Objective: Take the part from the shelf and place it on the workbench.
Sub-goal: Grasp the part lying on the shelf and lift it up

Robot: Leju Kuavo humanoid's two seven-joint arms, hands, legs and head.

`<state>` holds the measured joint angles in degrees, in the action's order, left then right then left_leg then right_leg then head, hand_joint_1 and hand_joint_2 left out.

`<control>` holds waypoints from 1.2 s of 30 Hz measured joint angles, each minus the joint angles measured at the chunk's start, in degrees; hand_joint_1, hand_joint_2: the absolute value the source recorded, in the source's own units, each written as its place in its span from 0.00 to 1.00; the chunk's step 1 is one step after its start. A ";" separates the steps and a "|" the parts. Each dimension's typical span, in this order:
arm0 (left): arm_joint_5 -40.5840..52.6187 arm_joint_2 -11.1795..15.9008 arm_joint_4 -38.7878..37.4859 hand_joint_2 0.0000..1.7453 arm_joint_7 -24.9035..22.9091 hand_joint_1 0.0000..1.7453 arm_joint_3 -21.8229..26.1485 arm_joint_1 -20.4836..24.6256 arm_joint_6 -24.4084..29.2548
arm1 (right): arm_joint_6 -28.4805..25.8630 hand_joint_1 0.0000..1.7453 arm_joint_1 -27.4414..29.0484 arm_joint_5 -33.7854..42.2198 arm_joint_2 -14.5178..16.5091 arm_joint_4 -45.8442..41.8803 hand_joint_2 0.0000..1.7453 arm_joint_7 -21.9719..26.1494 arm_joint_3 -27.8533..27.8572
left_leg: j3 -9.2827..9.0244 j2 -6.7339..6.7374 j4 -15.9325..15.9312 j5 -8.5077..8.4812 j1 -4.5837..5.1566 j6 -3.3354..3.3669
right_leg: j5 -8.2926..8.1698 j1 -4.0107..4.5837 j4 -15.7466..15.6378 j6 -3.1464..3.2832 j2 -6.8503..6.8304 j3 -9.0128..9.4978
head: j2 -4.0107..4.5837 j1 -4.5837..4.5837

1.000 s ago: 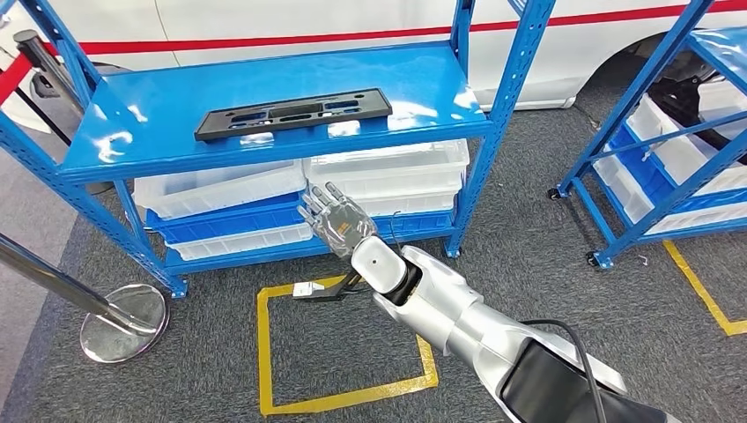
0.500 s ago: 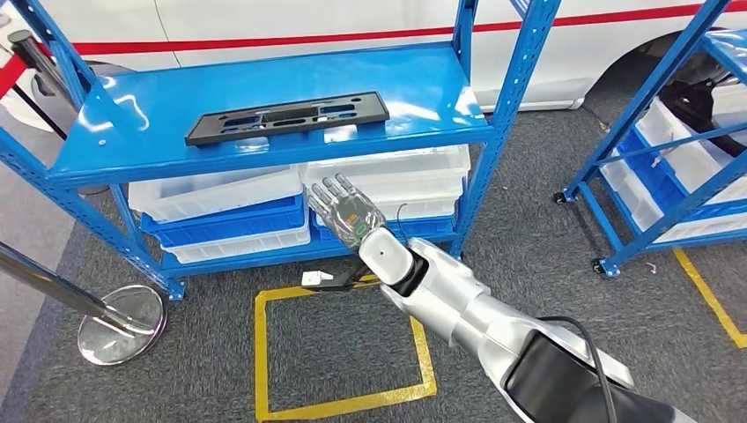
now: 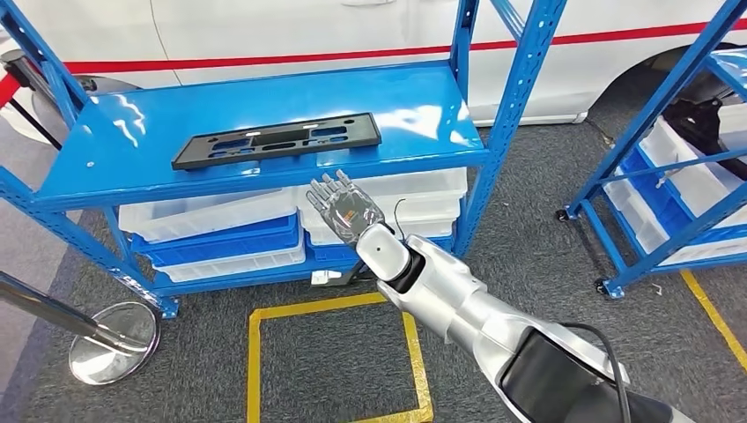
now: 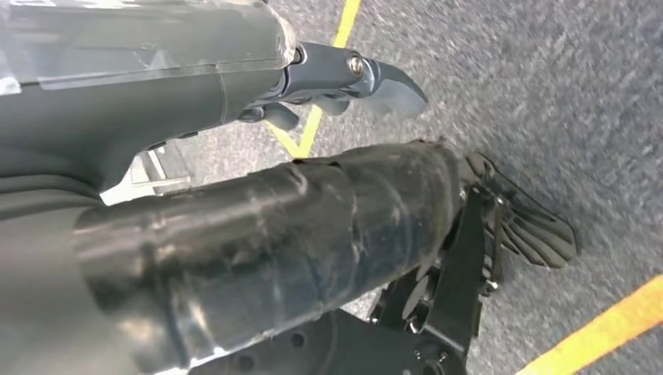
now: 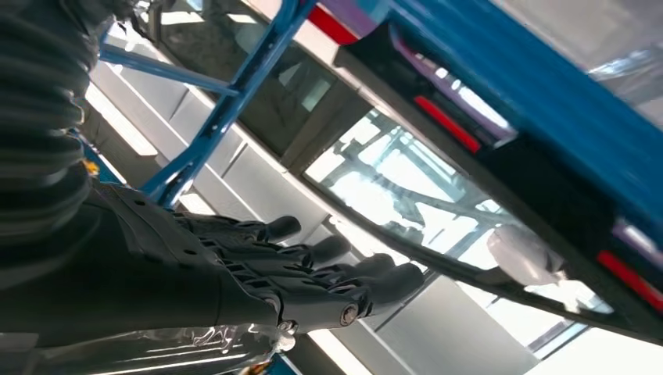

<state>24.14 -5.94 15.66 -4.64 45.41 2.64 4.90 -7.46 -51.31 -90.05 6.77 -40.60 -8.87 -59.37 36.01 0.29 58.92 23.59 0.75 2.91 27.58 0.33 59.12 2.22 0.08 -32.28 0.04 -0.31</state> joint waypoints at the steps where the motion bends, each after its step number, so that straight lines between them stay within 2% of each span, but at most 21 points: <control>1: 0.08 -0.01 -0.03 0.00 0.04 0.00 0.05 0.01 -0.18 | 0.01 0.00 0.04 0.00 0.04 0.04 1.00 0.00 -0.01 | -0.18 0.03 -0.64 -0.10 0.11 -0.04 | 0.07 -0.04 -0.13 -0.23 -0.03 0.09 | 0.00 0.03; 5: 0.21 0.04 -0.03 0.00 0.68 0.00 0.72 -0.10 -1.36 | 0.27 0.00 -0.31 0.00 0.05 0.09 1.00 -0.02 -0.02 | -0.75 -0.19 -1.93 -0.79 -0.11 -2.09 | -0.03 -0.01 -0.75 -0.33 -0.19 0.46 | 0.01 -0.01; 9: 0.78 -0.02 -0.04 0.00 0.91 0.00 1.44 0.14 -1.46 | 0.92 0.00 -0.57 0.00 0.08 0.34 1.00 0.31 -0.03 | -0.62 -0.33 -1.66 -0.39 0.01 -1.76 | 0.17 -0.20 -1.24 -0.72 -0.28 0.79 | 0.01 -0.01; 15: 1.71 -0.45 -0.08 0.00 -0.01 0.00 2.78 0.49 1.50 | 1.24 0.00 -0.63 0.04 0.27 -0.50 1.00 4.91 0.10 | -0.59 -0.37 -0.91 0.25 0.20 -0.69 | 0.35 -0.51 -1.45 -1.91 -0.33 1.27 | 0.01 -0.01; 17: 2.31 -0.81 -0.08 0.00 -0.28 0.00 3.24 0.55 1.85 | 1.79 0.00 -0.28 0.04 0.38 -2.24 1.00 6.86 0.53 | -0.93 -0.32 -1.30 0.19 -0.01 -0.17 | 0.81 -0.48 -1.04 -2.42 -0.31 1.23 | 0.00 -0.02; 18: 2.68 -0.98 -0.08 0.00 -0.38 0.00 3.49 0.60 1.86 | 2.20 0.00 -0.21 0.04 0.44 -3.22 1.00 7.44 0.74 | -1.14 -0.29 -1.54 0.13 -0.13 0.10 | 1.63 -0.46 0.22 -2.60 -0.27 0.69 | -0.01 -0.02; 19: 3.02 -1.13 -0.08 0.00 -0.43 0.00 3.73 0.67 1.82 | 2.68 0.00 -0.20 0.04 0.49 -4.15 1.00 7.73 0.88 | -1.33 -0.26 -1.75 0.11 -0.24 0.38 | 3.03 -0.46 2.78 -2.71 -0.22 -0.53 | -0.01 -0.03; 21: 3.59 -1.30 -0.08 0.00 -0.43 0.00 4.12 0.78 1.77 | 3.65 0.00 -0.20 0.04 0.49 -5.53 1.00 7.93 0.93 | -1.41 -0.31 -1.77 0.25 -0.15 0.75 | 6.40 -0.52 10.58 -2.68 -0.17 -4.61 | 0.00 -0.03; 22: 3.83 -1.37 -0.08 0.00 -0.38 0.00 4.26 0.80 1.78 | 4.06 0.00 -0.18 0.04 0.47 -5.99 1.00 7.99 0.93 | -1.43 -0.39 -1.72 0.35 -0.06 0.85 | 7.35 -0.52 14.02 -2.60 -0.16 -6.62 | 0.01 -0.03; 23: 4.04 -1.43 -0.08 0.00 -0.33 0.00 4.38 0.80 1.81 | 4.34 0.00 -0.22 0.04 0.46 -6.31 1.00 8.07 0.95 | -1.49 -0.49 -1.63 0.44 0.04 0.89 | 7.22 -0.48 15.73 -2.44 -0.15 -7.85 | 0.00 -0.03; 24: 4.20 -1.49 -0.08 0.00 -0.31 0.00 4.51 0.79 1.85 | 4.51 0.00 -0.36 0.04 0.46 -6.60 1.00 8.17 1.02 | -1.61 -0.59 -1.51 0.59 0.19 0.89 | 5.80 -0.38 15.00 -2.13 -0.14 -7.93 | 0.00 -0.03; 25: 4.33 -1.56 -0.08 0.00 -0.31 0.00 4.67 0.78 1.88 | 4.59 0.00 -0.57 0.04 0.45 -6.91 1.00 8.26 1.13 | -1.80 -0.68 -1.38 0.78 0.38 0.89 | 3.49 -0.21 12.18 -1.65 -0.12 -6.98 | -0.01 -0.03; 27: 4.48 -1.92 -0.09 0.00 -0.29 0.00 4.98 0.78 1.87 | 4.64 0.00 -1.18 0.04 0.46 -7.44 1.00 8.37 1.48 | -2.16 -0.79 -1.16 1.22 0.70 0.79 | -0.69 0.32 4.33 -0.22 -0.09 -3.77 | 0.00 0.05; 28: 4.51 -2.11 -0.10 0.00 -0.26 0.00 5.12 0.81 1.86 | 4.66 0.00 -1.52 0.04 0.46 -7.59 1.00 8.37 1.70 | -2.17 -0.82 -1.07 1.35 0.72 0.63 | -1.59 0.57 1.60 0.28 -0.10 -2.53 | -0.01 0.10; 29: 4.52 -2.28 -0.11 0.00 -0.22 0.00 5.24 0.84 1.84 | 4.71 0.00 -1.89 0.04 0.46 -7.67 1.00 8.37 2.02 | -2.12 -0.83 -1.03 1.43 0.63 0.39 | -1.74 0.80 0.16 0.61 -0.09 -1.88 | 0.00 0.15; 30: 4.53 -2.38 -0.12 0.00 -0.20 0.00 5.37 0.88 1.82 | 4.80 0.00 -2.27 0.04 0.45 -7.70 1.00 8.38 2.42 | -2.05 -0.83 -1.03 1.43 0.56 0.10 | -1.58 0.91 -0.23 0.67 -0.09 -1.64 | 0.00 0.20; 33: 4.52 -2.47 -0.08 0.00 -0.17 0.00 5.86 0.98 1.86 | 5.29 0.00 -3.79 0.04 0.41 -7.73 1.00 8.40 4.45 | -1.87 -0.75 -0.31 2.10 0.55 -0.85 | -1.96 0.21 -1.90 0.63 -0.12 -0.48 | 0.00 0.22; 34: 4.55 -2.54 -0.06 0.00 -0.17 0.00 6.05 1.00 1.87 | 5.39 0.00 -4.42 0.04 0.40 -7.68 1.00 8.40 5.06 | -1.00 -0.72 1.52 3.05 0.44 -1.30 | -2.07 -0.21 -2.49 0.58 -0.18 0.09 | 0.01 0.29; 36: 4.64 -2.71 -0.05 0.00 -0.16 0.00 6.38 0.99 1.88 | 5.44 0.00 -5.31 0.04 0.35 -7.45 1.00 8.39 5.64 | 2.89 -0.65 8.58 5.86 -0.42 -2.29 | -1.87 -0.68 -2.88 0.36 -0.28 0.84 | 0.00 0.42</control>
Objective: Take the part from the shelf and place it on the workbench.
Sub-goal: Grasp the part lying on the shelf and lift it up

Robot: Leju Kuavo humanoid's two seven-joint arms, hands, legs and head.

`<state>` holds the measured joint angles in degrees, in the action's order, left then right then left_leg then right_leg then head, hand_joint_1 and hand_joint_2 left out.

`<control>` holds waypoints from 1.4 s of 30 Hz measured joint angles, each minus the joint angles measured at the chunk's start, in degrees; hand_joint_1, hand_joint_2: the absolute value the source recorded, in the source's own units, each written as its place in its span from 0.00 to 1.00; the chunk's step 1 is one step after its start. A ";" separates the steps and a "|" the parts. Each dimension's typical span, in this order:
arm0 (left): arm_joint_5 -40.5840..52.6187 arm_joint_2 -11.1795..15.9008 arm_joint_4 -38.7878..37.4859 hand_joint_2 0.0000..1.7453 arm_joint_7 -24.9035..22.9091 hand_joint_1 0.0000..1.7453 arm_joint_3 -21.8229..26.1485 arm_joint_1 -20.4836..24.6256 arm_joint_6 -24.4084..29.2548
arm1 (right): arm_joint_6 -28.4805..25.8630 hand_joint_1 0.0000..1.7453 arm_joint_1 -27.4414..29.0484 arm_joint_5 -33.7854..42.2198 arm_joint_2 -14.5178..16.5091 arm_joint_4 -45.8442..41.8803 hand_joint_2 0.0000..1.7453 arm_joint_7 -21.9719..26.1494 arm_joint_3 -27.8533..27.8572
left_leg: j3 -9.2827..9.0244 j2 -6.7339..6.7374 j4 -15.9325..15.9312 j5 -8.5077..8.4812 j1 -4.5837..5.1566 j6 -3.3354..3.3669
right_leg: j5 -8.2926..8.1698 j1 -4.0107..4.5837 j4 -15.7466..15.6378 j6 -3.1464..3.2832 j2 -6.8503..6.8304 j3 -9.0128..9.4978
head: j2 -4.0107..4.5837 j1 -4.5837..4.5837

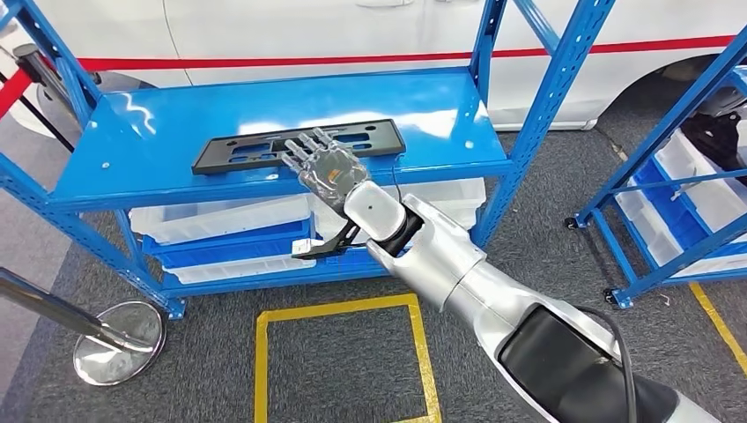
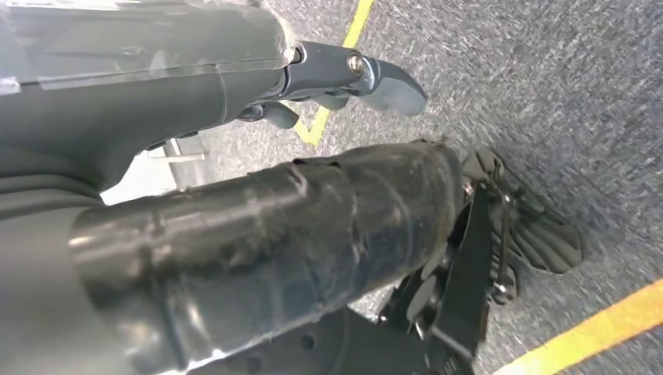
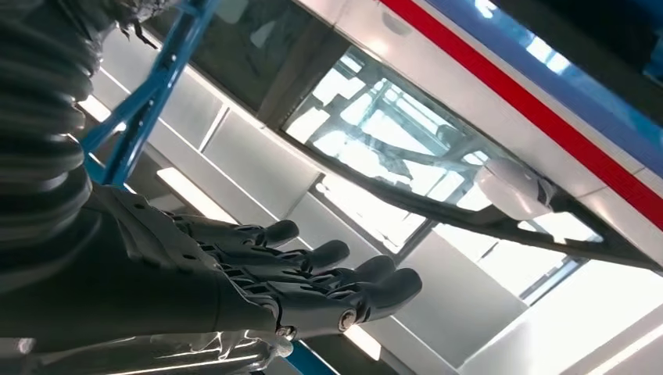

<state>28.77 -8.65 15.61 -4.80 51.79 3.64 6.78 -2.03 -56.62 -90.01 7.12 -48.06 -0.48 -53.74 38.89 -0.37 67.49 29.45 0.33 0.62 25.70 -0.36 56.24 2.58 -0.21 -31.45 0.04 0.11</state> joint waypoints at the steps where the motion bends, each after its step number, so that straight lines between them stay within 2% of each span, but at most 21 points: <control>1: 0.05 -0.04 0.00 0.00 0.02 0.00 0.13 0.01 0.00 | 0.02 0.00 -0.19 0.00 -0.04 0.16 1.00 0.01 0.07 | 2.27 0.02 3.71 0.97 -0.43 -0.47 | 0.24 -0.16 0.03 -0.19 0.00 0.22 | 0.00 0.01; 2: 0.08 -0.04 0.00 0.00 0.03 0.00 0.24 -0.01 0.00 | 0.04 0.00 -0.22 0.00 -0.09 0.33 1.00 0.01 0.10 | 3.95 0.04 6.05 1.02 -0.85 -0.91 | 0.55 -0.33 0.12 -0.41 0.01 0.48 | 0.00 0.01; 3: 0.10 -0.04 0.01 0.00 0.03 0.00 0.33 -0.06 0.00 | 0.05 0.00 -0.19 0.00 -0.13 0.51 1.00 0.01 0.14 | 4.58 0.06 6.17 -0.16 -1.21 -1.31 | 0.95 -0.56 0.28 -0.67 0.03 0.81 | 0.00 0.01; 4: 0.12 -0.03 0.01 0.00 0.03 0.00 0.39 -0.10 0.00 | 0.05 0.00 -0.19 0.00 -0.15 0.66 1.00 0.01 0.18 | 3.99 0.11 3.93 -2.45 -1.51 -1.71 | 1.45 -0.85 0.48 -1.00 0.06 1.23 | 0.00 0.01; 5: 0.15 -0.03 0.01 0.00 0.03 0.00 0.46 -0.15 0.00 | 0.03 0.00 -0.23 0.00 -0.16 0.76 1.00 0.01 0.24 | 2.53 0.22 0.07 -5.22 -1.79 -2.07 | 2.02 -1.12 0.75 -1.38 0.08 1.69 | 0.00 0.01; 6: 0.25 -0.06 -0.01 0.00 0.02 0.00 0.53 -0.19 -0.01 | -0.01 0.00 -0.30 0.00 -0.17 0.85 1.00 -0.03 0.33 | 0.82 0.31 -3.66 -7.06 -1.83 -2.41 | 2.63 -1.25 1.00 -1.86 0.12 2.02 | 0.00 0.04; 7: 0.39 -0.09 -0.02 0.00 0.02 0.00 0.60 -0.14 -0.01 | -0.04 0.00 -0.42 0.00 -0.17 0.94 1.00 -0.08 0.42 | -0.61 0.39 -6.72 -7.98 -1.85 -2.38 | 3.13 -1.24 1.29 -2.33 0.15 2.17 | 0.00 0.13; 8: 0.56 -0.13 -0.03 0.00 0.02 0.00 0.66 -0.07 -0.02 | -0.10 0.00 -0.55 0.00 -0.17 1.07 1.00 -0.17 0.51 | -1.34 0.42 -8.33 -7.98 -1.78 -2.14 | 3.47 -1.13 1.45 -2.74 0.15 2.19 | 0.00 0.20; 12: 1.35 -0.22 -0.04 0.00 -0.03 0.00 0.86 0.29 -0.05 | -0.23 0.00 -1.03 -0.01 -0.19 1.66 1.00 -0.56 0.64 | -1.91 0.27 -8.75 -6.46 -1.56 0.00 | 4.60 -1.10 1.91 -3.92 0.08 2.22 | -0.01 0.26; 14: 1.67 -0.28 -0.04 0.00 -0.09 0.00 1.03 0.27 -0.08 | -0.25 0.00 -1.39 -0.01 -0.19 1.85 1.00 -0.61 0.66 | -2.51 0.26 -8.88 -5.95 -1.51 0.86 | 6.86 -1.10 6.99 -4.11 0.07 -0.29 | -0.01 0.23; 16: 1.97 -0.30 -0.04 0.00 -0.14 0.00 1.21 0.28 -0.12 | -0.21 0.00 -1.45 -0.01 -0.22 2.12 1.00 -0.57 0.67 | -3.00 0.18 -8.88 -5.45 -1.14 1.47 | 9.42 -0.83 15.55 -3.91 0.09 -5.50 | -0.02 0.24; 17: 2.19 -0.31 -0.04 0.00 -0.25 0.00 1.32 0.30 -0.13 | -0.18 0.00 -1.34 -0.01 -0.25 2.29 1.00 -0.54 0.67 | -3.32 0.07 -8.88 -5.17 -0.86 1.69 | 9.67 -0.62 18.60 -3.67 0.10 -7.83 | -0.02 0.23; 18: 2.50 -0.32 -0.04 0.00 -0.39 0.00 1.44 0.28 -0.26 | -0.15 0.00 -1.25 -0.01 -0.28 2.48 1.00 -0.47 0.67 | -3.75 -0.07 -8.87 -4.87 -0.52 1.87 | 8.72 -0.35 19.61 -3.25 0.12 -9.26 | -0.01 0.23; 19: 2.81 -0.31 -0.04 0.00 -0.56 0.00 1.54 0.26 -0.54 | -0.13 0.00 -1.23 -0.01 -0.28 2.61 1.00 -0.41 0.67 | -4.26 -0.23 -8.87 -4.55 -0.15 1.99 | 6.70 -0.02 18.44 -2.62 0.15 -9.60 | 0.00 0.23; 20: 3.13 -0.28 -0.04 0.00 -0.75 0.00 1.61 0.22 -1.04 | -0.09 0.00 -1.34 0.00 -0.23 2.69 1.00 -0.35 0.67 | -4.87 -0.37 -8.88 -4.20 0.25 2.10 | 3.76 0.45 15.15 -1.70 0.20 -8.92 | 0.00 0.23; 22: 3.56 -0.30 -0.15 0.00 -0.98 0.00 1.64 0.14 -2.37 | 0.16 0.00 -1.79 -0.01 0.02 2.76 1.00 -0.21 0.67 | -5.71 -0.54 -9.01 -3.58 0.75 2.22 | -0.86 1.47 7.83 0.82 0.36 -6.50 | 0.00 0.50; 23: 3.69 -0.17 -0.25 0.00 -1.06 0.00 1.66 0.14 -2.87 | 0.38 0.00 -2.04 -0.01 0.20 2.80 1.00 -0.14 0.67 | -5.89 -0.58 -9.09 -3.40 0.72 2.15 | -1.98 1.90 5.21 1.75 0.39 -5.49 | 0.00 0.70; 24: 3.71 -0.06 -0.38 0.00 -1.12 0.00 1.69 0.17 -3.02 | 0.57 0.00 -2.22 -0.01 0.42 2.86 1.00 -0.07 0.67 | -5.84 -0.58 -9.13 -3.32 0.60 2.03 | -2.10 2.16 3.86 2.28 0.38 -4.89 | 0.00 0.88; 29: 3.77 0.18 -0.61 0.00 -1.20 0.00 1.89 0.36 -2.66 | 0.65 0.00 -2.43 -0.02 0.95 3.22 1.00 0.34 0.67 | -5.71 -0.39 -9.11 -3.14 0.31 1.72 | -1.60 2.31 2.50 0.54 0.29 -4.35 | -0.01 0.95; 38: 4.13 0.99 -0.61 0.00 -0.41 0.00 2.19 0.31 -3.45 | 0.93 0.00 -2.49 -0.02 1.41 3.51 1.00 0.35 0.91 | -5.77 -0.39 -9.04 -2.82 0.64 1.94 | -1.43 2.07 2.41 -0.35 0.26 -4.31 | 0.00 0.93; 42: 4.26 1.20 -0.61 0.00 -0.61 0.00 2.68 0.30 -3.20 | 0.90 0.00 -2.68 -0.02 1.48 3.84 1.00 0.33 1.07 | -6.63 -0.35 -10.39 -2.92 0.39 2.77 | -1.97 1.92 4.06 -1.12 0.34 -4.38 | -0.01 0.92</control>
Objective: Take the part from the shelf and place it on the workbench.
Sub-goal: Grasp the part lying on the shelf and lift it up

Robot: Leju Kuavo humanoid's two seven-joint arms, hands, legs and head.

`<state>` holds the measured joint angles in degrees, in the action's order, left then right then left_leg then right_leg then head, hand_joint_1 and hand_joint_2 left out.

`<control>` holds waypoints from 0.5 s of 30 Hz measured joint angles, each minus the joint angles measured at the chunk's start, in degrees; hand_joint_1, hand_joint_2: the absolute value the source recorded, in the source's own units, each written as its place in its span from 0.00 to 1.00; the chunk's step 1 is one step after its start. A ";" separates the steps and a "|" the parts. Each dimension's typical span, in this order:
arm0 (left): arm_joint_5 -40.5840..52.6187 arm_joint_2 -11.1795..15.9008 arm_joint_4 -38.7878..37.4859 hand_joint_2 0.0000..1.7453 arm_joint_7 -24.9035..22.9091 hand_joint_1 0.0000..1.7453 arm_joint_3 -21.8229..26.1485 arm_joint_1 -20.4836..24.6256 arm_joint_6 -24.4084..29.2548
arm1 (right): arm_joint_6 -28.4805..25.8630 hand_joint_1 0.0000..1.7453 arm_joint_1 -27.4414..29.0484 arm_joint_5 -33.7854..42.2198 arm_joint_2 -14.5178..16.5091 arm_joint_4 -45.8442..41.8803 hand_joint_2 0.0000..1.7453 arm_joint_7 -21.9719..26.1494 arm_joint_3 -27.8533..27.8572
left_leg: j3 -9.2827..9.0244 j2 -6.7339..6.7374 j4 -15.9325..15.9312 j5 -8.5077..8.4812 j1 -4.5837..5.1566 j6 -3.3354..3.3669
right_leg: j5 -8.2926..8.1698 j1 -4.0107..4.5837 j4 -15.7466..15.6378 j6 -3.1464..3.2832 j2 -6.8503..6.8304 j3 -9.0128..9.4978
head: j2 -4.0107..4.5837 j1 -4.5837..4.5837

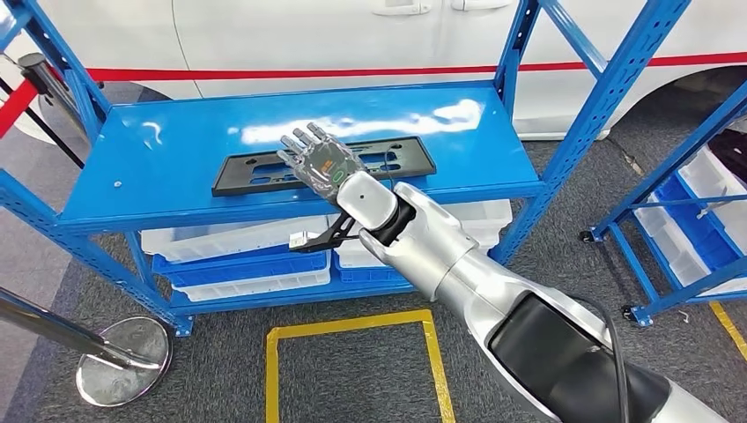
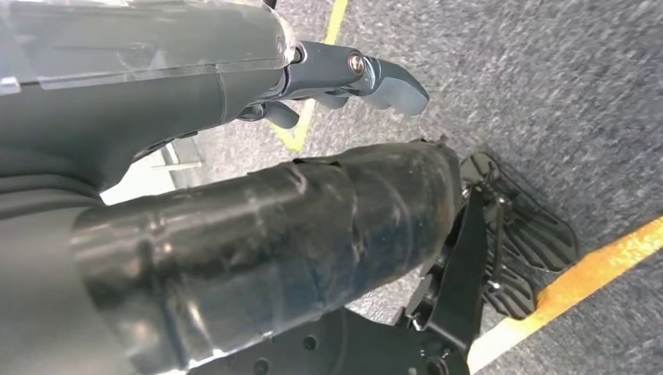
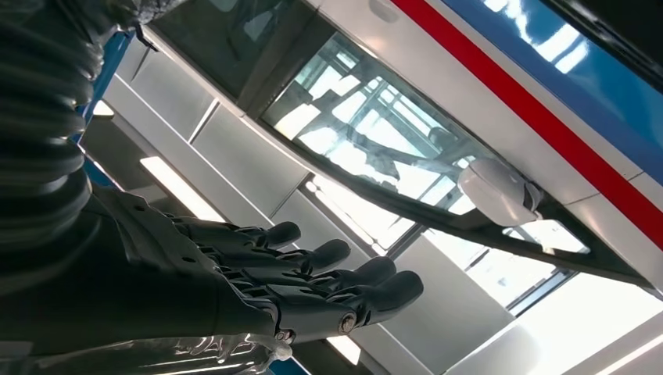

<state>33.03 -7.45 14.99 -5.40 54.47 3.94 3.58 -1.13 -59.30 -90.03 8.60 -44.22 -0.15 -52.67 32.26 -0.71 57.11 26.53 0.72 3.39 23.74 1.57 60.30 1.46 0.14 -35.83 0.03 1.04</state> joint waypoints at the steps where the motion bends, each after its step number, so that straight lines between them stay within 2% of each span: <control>1: 0.04 -0.01 0.00 0.00 -0.02 0.00 0.13 0.00 0.04 | -0.02 0.00 -0.13 0.00 0.04 0.08 1.00 0.01 0.04 | -0.57 0.06 -0.29 -0.06 -0.16 0.17 | 0.78 -0.09 1.21 -0.27 0.05 -0.53 | 0.00 -0.01; 2: 0.07 -0.03 0.00 0.00 -0.04 0.00 0.25 0.01 0.08 | -0.02 0.00 -0.29 0.00 0.08 0.15 1.00 0.01 0.08 | -1.05 0.11 -0.48 -0.11 -0.33 0.28 | 2.15 -0.27 3.40 -0.58 0.11 -1.61 | 0.01 -0.03; 4: 0.16 -0.03 0.00 0.00 -0.04 0.00 0.42 0.02 0.09 | -0.01 0.00 -0.52 0.00 0.10 0.33 1.00 0.02 0.10 | -1.32 0.16 -0.55 0.01 -0.51 0.27 | 5.60 -0.98 10.05 -1.32 0.12 -5.22 | 0.01 -0.05; 5: 0.26 -0.02 0.00 0.00 -0.03 0.00 0.46 0.00 0.06 | 0.01 0.00 -0.51 0.00 0.10 0.44 1.00 0.02 0.10 | -1.39 0.13 -0.51 0.20 -0.61 0.15 | 6.57 -1.39 13.00 -1.69 0.11 -7.03 | 0.01 -0.05; 6: 0.39 -0.02 0.00 0.00 -0.01 0.00 0.49 -0.07 0.02 | 0.02 0.00 -0.45 0.00 0.10 0.59 1.00 0.02 0.10 | -1.57 0.08 -0.46 0.48 -0.74 -0.04 | 6.54 -1.75 14.37 -2.00 0.09 -8.12 | 0.01 -0.04; 7: 0.52 -0.01 0.00 0.00 0.02 0.00 0.51 -0.15 -0.02 | 0.03 0.00 -0.40 0.00 0.10 0.72 1.00 0.01 0.10 | -1.91 0.03 -0.41 0.85 -0.91 -0.32 | 5.34 -2.08 13.59 -2.25 0.04 -8.12 | 0.01 -0.04; 9: 0.72 0.00 0.00 0.00 0.05 0.00 0.55 -0.31 -0.03 | 0.05 0.00 -0.39 0.00 0.10 0.87 1.00 -0.03 0.10 | -3.02 -0.04 -0.29 1.81 -1.28 -1.05 | 0.76 -2.63 6.81 -2.56 -0.05 -5.34 | 0.01 -0.05; 10: 0.78 0.00 0.00 0.00 0.01 0.00 0.62 -0.31 0.04 | 0.05 0.00 -0.44 0.00 0.10 0.96 1.00 -0.07 0.10 | -3.56 -0.02 -0.21 2.27 -1.43 -1.49 | -0.62 -2.61 3.30 -2.59 -0.03 -3.86 | 0.01 -0.05; 11: 0.81 0.00 0.00 0.00 -0.08 0.00 0.70 -0.28 0.11 | 0.05 0.00 -0.49 0.00 0.11 1.04 1.00 -0.08 0.10 | -3.84 0.02 -0.16 2.67 -1.51 -1.95 | -1.13 -2.51 0.79 -2.40 -0.05 -2.73 | 0.01 -0.08; 12: 0.83 0.00 0.00 0.00 -0.19 0.00 0.78 -0.21 0.20 | 0.04 0.00 -0.52 0.00 0.14 1.13 1.00 -0.09 0.11 | -4.00 0.07 -0.15 3.04 -1.53 -2.42 | -0.96 -2.35 -0.51 -2.11 -0.03 -2.20 | 0.01 -0.14; 13: 0.81 0.00 0.00 0.00 -0.30 0.00 0.86 -0.13 0.26 | 0.03 0.00 -0.55 0.00 0.17 1.24 1.00 -0.09 0.11 | -4.12 0.10 0.03 3.12 -1.52 -2.88 | -0.29 -2.13 -0.84 -1.66 0.01 -2.01 | 0.01 -0.18; 15: 0.80 -0.01 0.00 0.00 -0.45 0.00 0.92 -0.07 0.31 | 0.01 0.00 -0.58 -0.01 0.34 1.32 1.00 -0.09 0.13 | -4.14 0.19 1.21 3.11 -1.54 -3.57 | 0.24 -2.22 -1.26 -0.65 0.09 -0.97 | 0.01 -0.23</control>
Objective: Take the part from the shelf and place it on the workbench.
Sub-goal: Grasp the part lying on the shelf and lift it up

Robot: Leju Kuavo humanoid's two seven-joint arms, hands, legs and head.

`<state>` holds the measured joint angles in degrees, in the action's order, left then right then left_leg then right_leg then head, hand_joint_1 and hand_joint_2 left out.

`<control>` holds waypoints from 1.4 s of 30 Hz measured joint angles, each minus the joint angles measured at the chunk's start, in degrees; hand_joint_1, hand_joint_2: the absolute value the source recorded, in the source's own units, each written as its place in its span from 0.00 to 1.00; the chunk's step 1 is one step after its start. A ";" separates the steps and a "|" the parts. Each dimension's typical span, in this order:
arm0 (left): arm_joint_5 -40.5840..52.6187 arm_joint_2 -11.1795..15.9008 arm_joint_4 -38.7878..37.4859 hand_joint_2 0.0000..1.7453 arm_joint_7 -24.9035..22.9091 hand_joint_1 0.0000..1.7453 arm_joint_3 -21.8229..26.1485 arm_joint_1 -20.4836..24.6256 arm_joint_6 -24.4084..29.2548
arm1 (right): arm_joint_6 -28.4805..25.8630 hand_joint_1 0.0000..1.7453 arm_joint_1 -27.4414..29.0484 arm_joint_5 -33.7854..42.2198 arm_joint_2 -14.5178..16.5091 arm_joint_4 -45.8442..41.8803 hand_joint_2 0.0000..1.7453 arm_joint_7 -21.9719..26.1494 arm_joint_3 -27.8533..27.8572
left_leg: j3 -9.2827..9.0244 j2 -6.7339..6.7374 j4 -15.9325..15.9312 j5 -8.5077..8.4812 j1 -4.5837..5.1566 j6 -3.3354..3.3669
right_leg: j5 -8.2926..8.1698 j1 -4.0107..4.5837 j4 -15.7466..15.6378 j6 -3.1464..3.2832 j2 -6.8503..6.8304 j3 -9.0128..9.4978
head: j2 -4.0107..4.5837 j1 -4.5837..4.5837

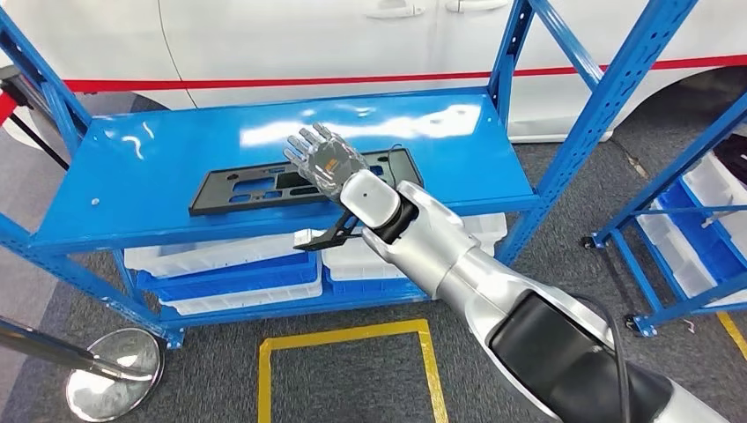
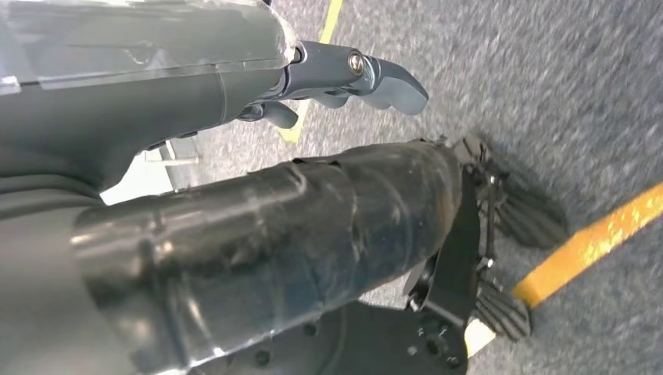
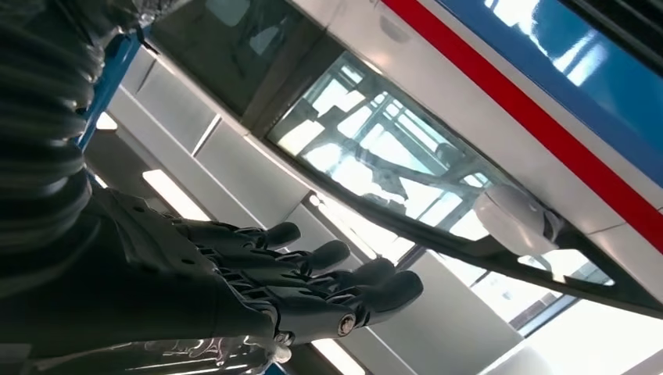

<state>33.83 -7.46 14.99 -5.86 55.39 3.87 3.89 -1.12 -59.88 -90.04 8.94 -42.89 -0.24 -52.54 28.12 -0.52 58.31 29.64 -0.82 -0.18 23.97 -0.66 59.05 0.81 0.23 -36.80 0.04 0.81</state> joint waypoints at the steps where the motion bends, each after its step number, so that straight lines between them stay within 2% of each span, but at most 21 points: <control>1: -0.01 -0.01 0.00 0.00 -0.05 0.00 0.02 0.02 0.02 | -0.01 0.00 -0.06 -0.01 0.10 0.02 1.00 0.00 0.00 | 0.72 0.07 1.90 -0.20 -0.08 -0.23 | 0.47 -0.08 -0.22 0.46 0.02 0.78 | 0.00 0.02; 3: -0.02 -0.01 0.00 0.00 -0.13 0.00 0.08 0.07 0.05 | -0.02 0.00 -0.15 -0.01 0.33 -0.01 1.00 0.14 0.00 | 4.57 0.20 8.19 0.33 -0.21 -0.63 | 1.37 -0.20 -0.79 1.03 0.00 2.56 | 0.00 0.05; 5: -0.08 0.06 0.00 0.00 -0.11 0.00 0.37 0.10 -0.02 | -0.02 0.00 -0.06 -0.01 0.39 0.08 1.00 0.32 0.00 | 9.88 0.21 14.49 2.85 -0.23 -0.90 | 2.55 -0.17 -1.13 1.20 -0.02 4.29 | 0.00 0.05; 7: -0.15 0.09 0.00 0.00 -0.10 0.00 0.77 -0.13 -0.14 | -0.02 0.00 0.07 -0.02 0.48 0.21 1.00 0.38 0.00 | 13.33 0.21 15.59 5.00 -0.22 -0.81 | 4.14 -0.14 -1.27 1.18 0.10 6.38 | 0.00 0.05; 8: -0.16 0.09 0.00 0.00 -0.11 0.00 0.90 -0.31 -0.18 | -0.02 0.00 0.09 -0.02 0.57 0.27 1.00 0.40 0.00 | 13.96 0.21 13.69 4.40 -0.19 -0.59 | 5.04 -0.11 -1.29 1.11 0.19 7.57 | 0.00 0.05; 9: -0.16 0.09 0.00 0.00 -0.12 0.00 0.98 -0.49 -0.21 | -0.02 0.00 0.10 -0.02 0.68 0.32 1.00 0.42 0.00 | 14.07 0.21 10.57 1.89 -0.08 -0.19 | 5.97 -0.08 -1.33 1.02 0.24 8.73 | 0.00 0.05; 11: -0.12 0.17 0.00 0.00 -0.20 0.00 1.13 -0.80 -0.32 | 0.01 0.00 0.19 -0.01 0.78 0.55 1.00 0.60 0.00 | 14.00 0.15 3.54 -6.71 0.34 0.66 | 7.74 0.11 -1.19 0.57 0.40 10.48 | 0.00 0.00; 12: -0.05 0.20 0.00 0.00 -0.24 0.00 1.21 -0.86 -0.44 | 0.05 0.00 0.24 -0.01 0.88 0.66 1.00 0.74 0.01 | 13.98 0.11 1.35 -10.23 0.59 0.92 | 8.51 0.21 -1.15 0.20 0.51 10.95 | 0.00 -0.02; 13: 0.05 0.24 0.00 0.00 -0.28 0.00 1.27 -0.84 -0.58 | 0.07 0.00 0.23 -0.02 0.99 0.75 1.00 0.87 0.01 | 14.03 0.08 0.37 -12.08 0.78 1.11 | 9.12 0.27 -1.20 -0.22 0.64 11.24 | 0.00 -0.01; 15: 0.29 0.22 0.00 0.00 -0.17 0.00 1.33 -0.54 -1.01 | 0.05 0.00 -0.07 -0.03 1.44 0.76 1.00 1.10 0.04 | 13.65 0.12 0.29 -11.79 0.84 1.58 | 10.19 0.22 -1.68 -1.04 0.72 11.89 | 0.00 0.02; 17: 0.58 0.19 0.00 0.00 -0.04 0.00 1.38 -0.29 -1.34 | 0.04 0.00 -0.52 -0.03 1.72 0.75 1.00 1.34 0.21 | 12.81 0.19 -0.14 -10.94 0.67 2.39 | 11.67 0.09 0.29 -1.62 0.51 11.33 | 0.00 0.01; 18: 0.72 0.18 0.00 0.00 -0.02 0.00 1.44 -0.19 -1.42 | 0.16 0.00 -0.67 -0.03 1.77 0.78 1.00 1.52 0.31 | 12.37 0.19 -0.36 -10.54 0.58 2.70 | 12.87 0.00 3.25 -1.84 0.38 9.71 | 0.00 0.01; 20: 0.86 0.18 0.00 0.00 0.02 0.00 1.69 -0.02 -1.50 | 0.65 0.00 -0.66 -0.02 1.77 1.02 1.00 2.03 0.42 | 11.60 0.08 -0.41 -9.68 0.59 3.04 | 15.07 -0.06 11.36 -2.23 0.27 4.22 | -0.01 0.01; 21: 0.90 0.18 0.00 0.00 0.03 0.00 1.89 -0.01 -1.53 | 0.88 0.00 -0.45 -0.02 1.75 1.24 1.00 2.34 0.43 | 11.14 -0.01 -0.36 -9.19 0.61 3.02 | 15.10 -0.09 14.26 -2.33 0.26 1.63 | -0.01 0.00; 22: 0.94 0.18 0.00 0.00 0.01 0.00 2.10 -0.06 -1.54 | 1.02 0.00 -0.21 -0.01 1.74 1.46 1.00 2.57 0.44 | 10.61 -0.09 -0.29 -8.70 0.65 2.98 | 14.02 -0.09 15.29 -2.33 0.25 -0.08 | -0.01 0.00; 23: 1.01 0.18 0.00 0.00 -0.02 0.00 2.30 -0.13 -1.52 | 1.04 0.00 -0.04 -0.01 1.73 1.66 1.00 2.73 0.44 | 10.03 -0.18 -0.20 -8.19 0.72 2.89 | 11.59 -0.04 14.04 -2.19 0.24 -0.77 | -0.01 -0.01; 25: 1.21 0.11 -0.01 0.00 -0.07 0.00 2.53 -0.25 -1.49 | 1.02 0.00 -0.09 -0.01 1.73 1.85 1.00 2.84 0.46 | 8.99 -0.29 -0.06 -7.32 0.84 2.69 | 5.38 0.25 7.25 -1.37 0.23 0.25 | 0.00 0.00; 26: 1.30 0.02 -0.01 0.00 -0.08 0.00 2.61 -0.26 -1.49 | 1.01 0.00 -0.20 -0.01 1.73 1.90 1.00 2.85 0.48 | 8.64 -0.33 0.02 -7.00 0.97 2.54 | 3.11 0.47 4.06 -0.83 0.22 0.98 | 0.00 0.03; 27: 1.38 -0.05 -0.01 0.00 -0.08 0.00 2.69 -0.24 -1.49 | 1.01 0.00 -0.33 -0.01 1.76 1.93 1.00 2.89 0.48 | 8.51 -0.38 0.11 -6.77 0.98 2.37 | 2.16 0.66 1.72 -0.39 0.19 1.76 | 0.00 0.04; 30: 1.63 -0.11 0.00 0.00 -0.13 0.00 2.89 -0.09 -1.42 | 0.95 0.00 -0.58 -0.01 1.89 2.00 1.00 2.93 0.49 | 8.56 -0.44 0.26 -6.45 0.89 2.03 | 2.52 0.88 -0.23 -0.29 0.22 2.77 | -0.01 0.05; 42: 3.60 -0.16 0.06 0.00 1.96 0.00 3.79 0.06 -1.44 | 0.92 0.00 -0.95 -0.01 1.72 1.98 1.00 1.78 0.50 | 8.10 -0.39 -0.14 -6.37 0.78 1.55 | 2.76 1.00 -0.15 0.04 0.31 2.93 | 0.00 0.09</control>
<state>37.43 -7.62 15.05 -3.90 59.18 3.93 2.45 -0.20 -60.83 -90.05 10.66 -40.92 1.54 -52.04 36.22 -0.91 58.17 23.27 -0.04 1.37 26.73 0.34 58.90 0.85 0.54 -33.87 0.04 0.90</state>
